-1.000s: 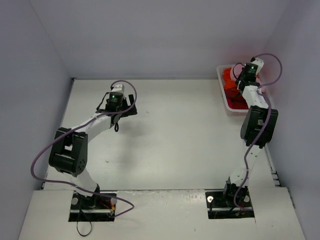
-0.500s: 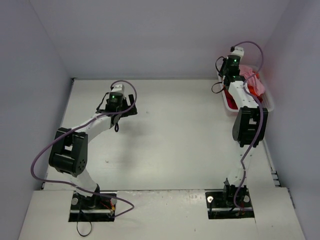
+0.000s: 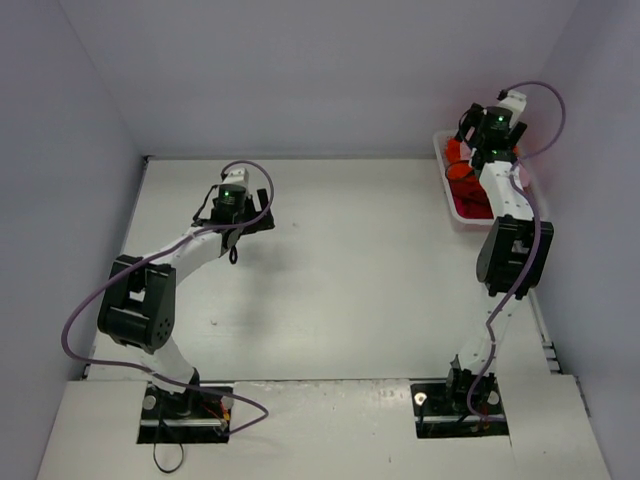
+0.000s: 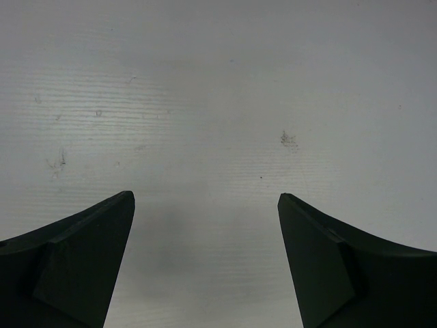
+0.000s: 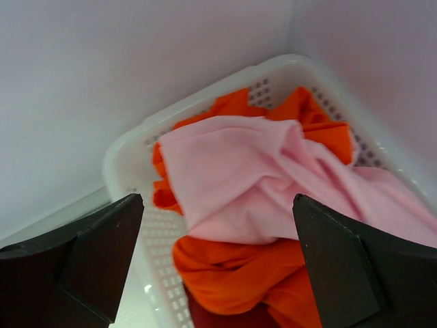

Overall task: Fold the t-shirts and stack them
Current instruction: Move the tshirt to the center of the board

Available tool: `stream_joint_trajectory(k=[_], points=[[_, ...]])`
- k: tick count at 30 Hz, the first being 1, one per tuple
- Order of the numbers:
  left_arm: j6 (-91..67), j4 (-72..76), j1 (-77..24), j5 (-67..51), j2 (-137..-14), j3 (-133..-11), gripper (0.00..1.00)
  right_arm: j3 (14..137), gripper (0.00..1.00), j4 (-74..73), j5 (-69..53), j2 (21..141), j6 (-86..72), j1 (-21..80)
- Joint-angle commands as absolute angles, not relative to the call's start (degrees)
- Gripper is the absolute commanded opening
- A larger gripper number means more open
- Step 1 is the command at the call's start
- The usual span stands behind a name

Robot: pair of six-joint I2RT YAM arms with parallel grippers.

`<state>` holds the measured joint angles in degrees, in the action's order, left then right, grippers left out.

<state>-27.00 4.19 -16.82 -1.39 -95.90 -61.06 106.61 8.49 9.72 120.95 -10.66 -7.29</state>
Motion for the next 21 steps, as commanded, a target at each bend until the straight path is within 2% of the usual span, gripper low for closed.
stream_joint_trajectory(k=[1,8,21], points=[[-26.54,7.73,-16.87,-0.53,-95.27,-62.84,0.83,107.75,0.89,11.51,12.56,116.81,-12.22,-7.56],[-26.46,8.17,-16.87,-0.62,-95.71,-62.93,0.83,100.73,0.84,18.88,13.1,116.8,-11.08,-9.14],[-26.54,8.96,-16.87,-0.79,-97.65,-63.46,0.83,99.23,0.82,22.41,10.11,121.02,-11.43,-11.95]])
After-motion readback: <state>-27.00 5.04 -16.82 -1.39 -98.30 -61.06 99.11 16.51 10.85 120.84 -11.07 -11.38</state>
